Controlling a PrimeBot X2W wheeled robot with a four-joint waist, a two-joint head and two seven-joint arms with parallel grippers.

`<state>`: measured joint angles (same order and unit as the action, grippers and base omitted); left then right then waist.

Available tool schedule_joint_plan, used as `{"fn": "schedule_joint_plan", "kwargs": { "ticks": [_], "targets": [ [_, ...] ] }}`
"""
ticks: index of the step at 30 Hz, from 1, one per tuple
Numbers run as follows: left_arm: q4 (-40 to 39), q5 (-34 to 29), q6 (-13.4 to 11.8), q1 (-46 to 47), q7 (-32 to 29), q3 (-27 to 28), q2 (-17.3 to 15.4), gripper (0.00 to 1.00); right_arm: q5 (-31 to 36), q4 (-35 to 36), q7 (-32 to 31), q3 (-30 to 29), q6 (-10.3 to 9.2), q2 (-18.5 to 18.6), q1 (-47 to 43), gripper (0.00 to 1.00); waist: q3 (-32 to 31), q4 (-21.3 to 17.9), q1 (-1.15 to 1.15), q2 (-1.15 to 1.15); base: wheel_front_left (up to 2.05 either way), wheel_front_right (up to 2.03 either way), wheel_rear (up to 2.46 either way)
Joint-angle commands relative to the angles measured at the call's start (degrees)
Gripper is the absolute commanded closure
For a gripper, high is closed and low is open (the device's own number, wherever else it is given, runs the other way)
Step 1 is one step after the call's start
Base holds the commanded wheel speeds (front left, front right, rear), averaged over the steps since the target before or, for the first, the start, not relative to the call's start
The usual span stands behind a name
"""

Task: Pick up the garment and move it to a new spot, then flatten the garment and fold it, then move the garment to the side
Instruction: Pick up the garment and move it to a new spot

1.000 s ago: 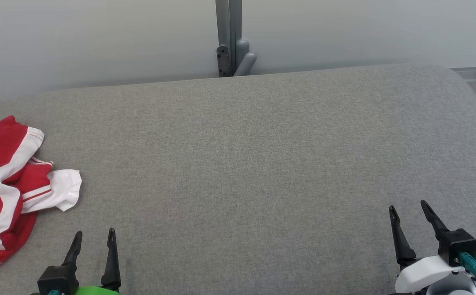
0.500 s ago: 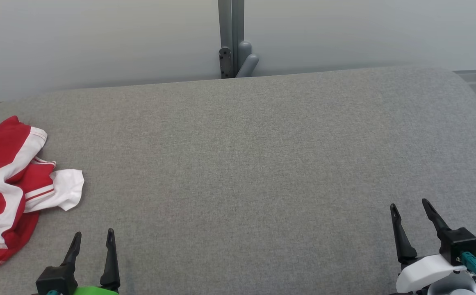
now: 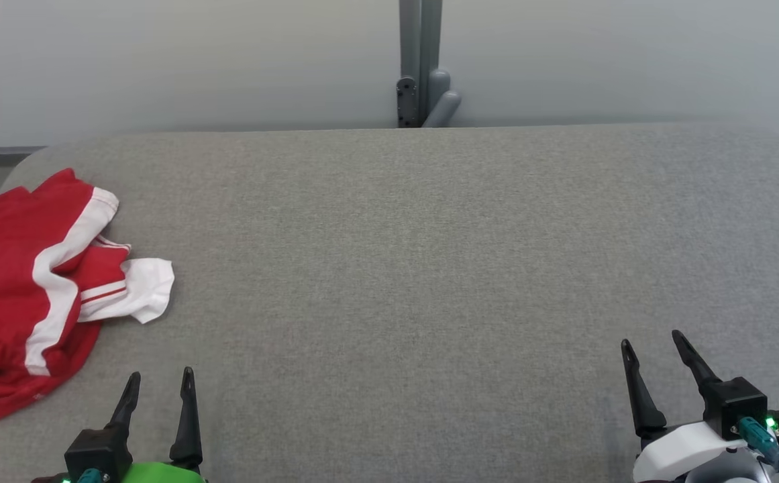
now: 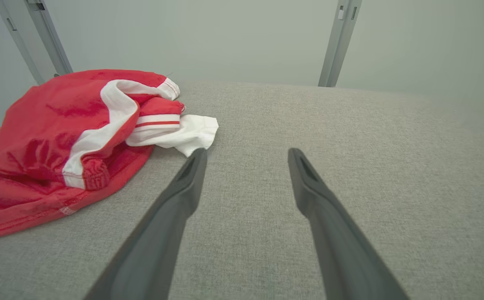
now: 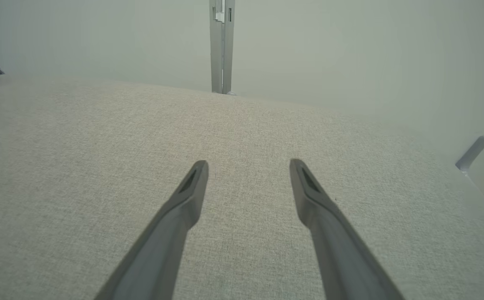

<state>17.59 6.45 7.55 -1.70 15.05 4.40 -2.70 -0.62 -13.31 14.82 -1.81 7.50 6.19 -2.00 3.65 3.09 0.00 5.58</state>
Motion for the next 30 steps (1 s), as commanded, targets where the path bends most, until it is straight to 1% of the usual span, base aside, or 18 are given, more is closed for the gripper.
{"fn": "schedule_joint_plan", "kwargs": {
  "ticks": [1,8,12,15,21,25,27,30],
  "targets": [
    [0.11,-0.25,-0.07,0.09,0.20,0.34,-0.33,0.00,-0.44,0.01,0.35,0.17,-0.02,0.00,-0.15,0.00,-0.65,3.52,0.00,0.00,0.00,0.00,0.00],
    [-0.01,-0.95,-0.08,-2.08,0.20,2.25,-0.35,0.00,-0.94,-0.52,0.35,2.35,-0.02,-0.66,0.60,0.00,-2.22,11.55,0.00,0.00,0.00,0.00,0.00],
    [-0.10,-1.09,-0.07,-3.03,0.20,3.14,-0.39,0.00,-1.10,-0.74,0.35,3.50,-0.02,-0.95,0.82,0.00,-2.75,14.71,0.00,0.00,0.00,0.00,0.00],
    [-0.18,-0.96,-0.07,-3.29,0.19,3.48,-0.48,0.00,-1.23,-0.94,0.35,4.17,-0.02,-1.16,1.03,0.00,-2.80,16.10,0.00,0.00,0.00,0.00,0.00],
    [0.65,-0.20,-0.06,0.10,0.19,4.24,-0.54,0.00,-1.28,-0.81,0.34,5.39,-0.02,-0.93,1.64,0.00,-1.79,16.22,0.00,0.00,0.00,0.00,0.00],
    [5.10,0.03,-0.06,4.69,0.12,3.05,-1.09,0.00,-1.28,-0.54,0.34,5.75,-0.02,0.02,1.85,0.00,0.43,15.07,0.00,0.00,0.00,0.00,0.00],
    [8.83,0.20,-0.07,9.23,-0.44,2.28,-1.85,0.00,-1.01,0.01,0.34,6.01,-0.02,0.99,2.88,0.00,3.48,14.25,0.00,0.00,0.00,0.00,0.00],
    [13.97,1.05,-0.38,17.87,-2.82,2.25,-2.97,0.00,-0.60,1.11,0.33,6.42,-0.02,2.82,4.93,0.00,9.30,12.89,0.00,0.00,0.00,0.00,0.00]
  ]
}}
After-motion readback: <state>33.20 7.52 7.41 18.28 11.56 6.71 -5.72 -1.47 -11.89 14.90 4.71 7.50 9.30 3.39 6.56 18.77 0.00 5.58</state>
